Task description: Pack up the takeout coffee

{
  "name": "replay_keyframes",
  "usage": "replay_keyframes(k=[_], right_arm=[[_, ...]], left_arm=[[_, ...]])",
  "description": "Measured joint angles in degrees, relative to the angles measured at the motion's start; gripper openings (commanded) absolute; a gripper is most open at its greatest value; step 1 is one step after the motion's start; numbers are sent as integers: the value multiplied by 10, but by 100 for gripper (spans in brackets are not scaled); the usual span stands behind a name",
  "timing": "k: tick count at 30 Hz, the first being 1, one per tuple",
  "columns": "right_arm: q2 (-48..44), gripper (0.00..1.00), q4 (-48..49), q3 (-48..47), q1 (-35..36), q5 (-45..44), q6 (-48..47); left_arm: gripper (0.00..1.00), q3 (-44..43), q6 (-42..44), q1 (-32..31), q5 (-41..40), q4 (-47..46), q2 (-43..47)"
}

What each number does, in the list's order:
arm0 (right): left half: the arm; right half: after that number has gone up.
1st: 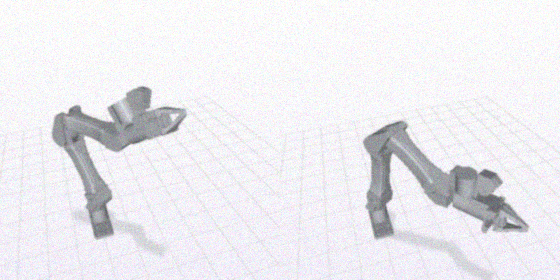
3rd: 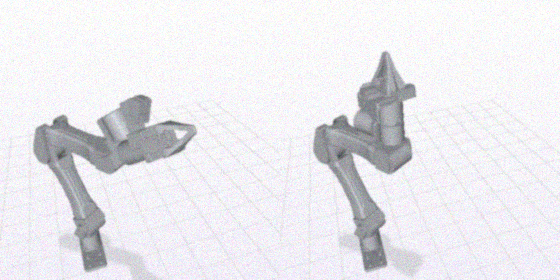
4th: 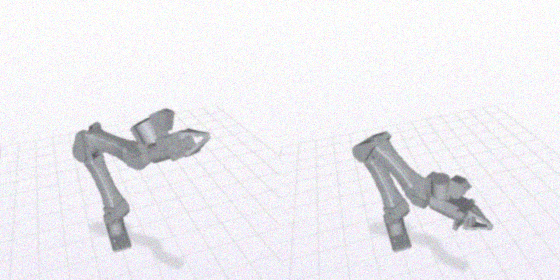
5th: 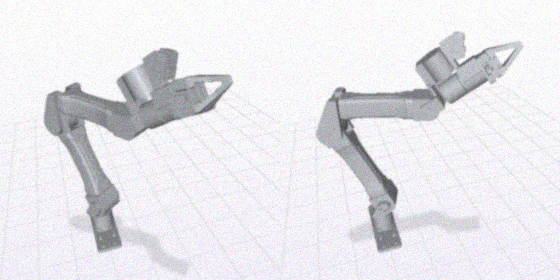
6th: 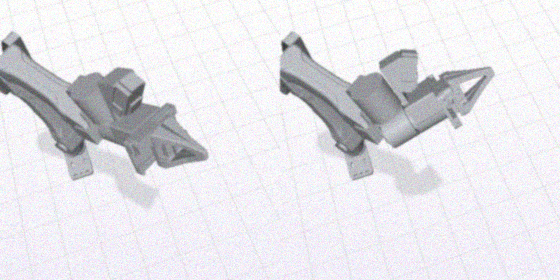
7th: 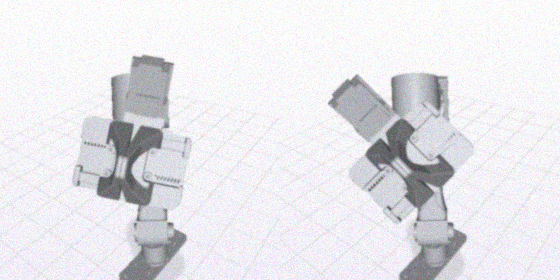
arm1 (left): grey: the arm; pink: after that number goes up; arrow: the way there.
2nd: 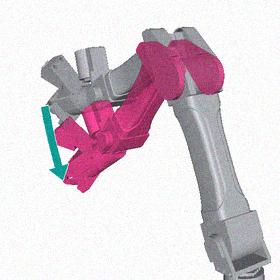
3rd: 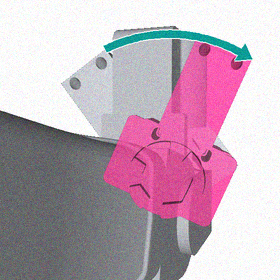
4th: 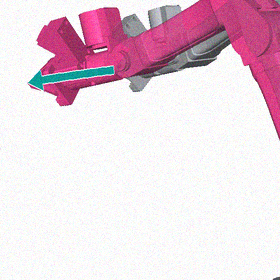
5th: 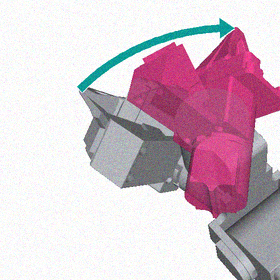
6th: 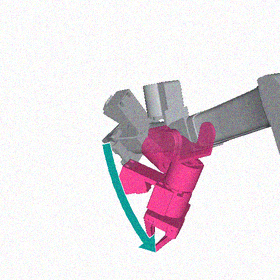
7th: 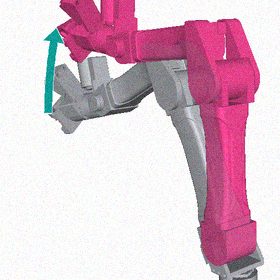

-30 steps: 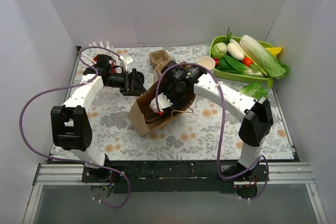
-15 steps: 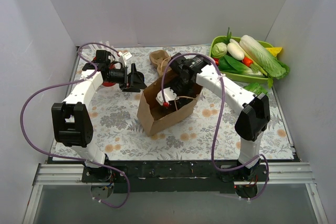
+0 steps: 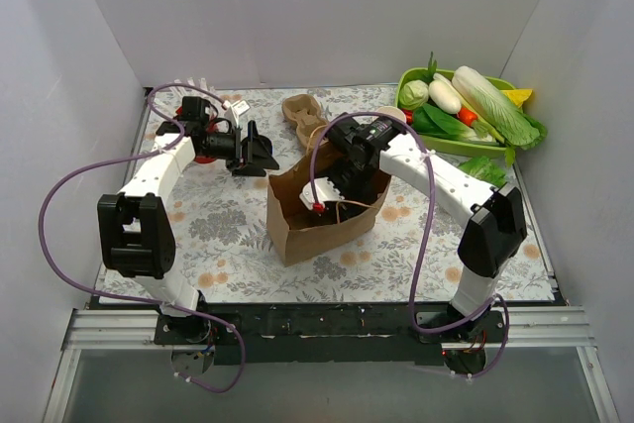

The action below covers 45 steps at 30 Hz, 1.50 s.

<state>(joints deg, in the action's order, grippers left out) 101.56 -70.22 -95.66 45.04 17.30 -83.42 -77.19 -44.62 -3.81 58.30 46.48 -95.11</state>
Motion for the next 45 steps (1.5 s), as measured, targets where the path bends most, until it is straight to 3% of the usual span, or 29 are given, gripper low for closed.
replay_keyframes(k=[19,31,39,45], right_arm=[[-50,1,106,100,53,-52,83],[-75,1,124,131,56,-115,106],[-95,1,136,155,56,-144,131],[-125,1,152,190,53,-154,148]], left_arm=[[78,56,-16,0,-12,-66,106],[79,-10,39,0,-37,-30,111],[80,-60,58,0,-11,-28,111],[89,-84,84,-19,21,-34,135]])
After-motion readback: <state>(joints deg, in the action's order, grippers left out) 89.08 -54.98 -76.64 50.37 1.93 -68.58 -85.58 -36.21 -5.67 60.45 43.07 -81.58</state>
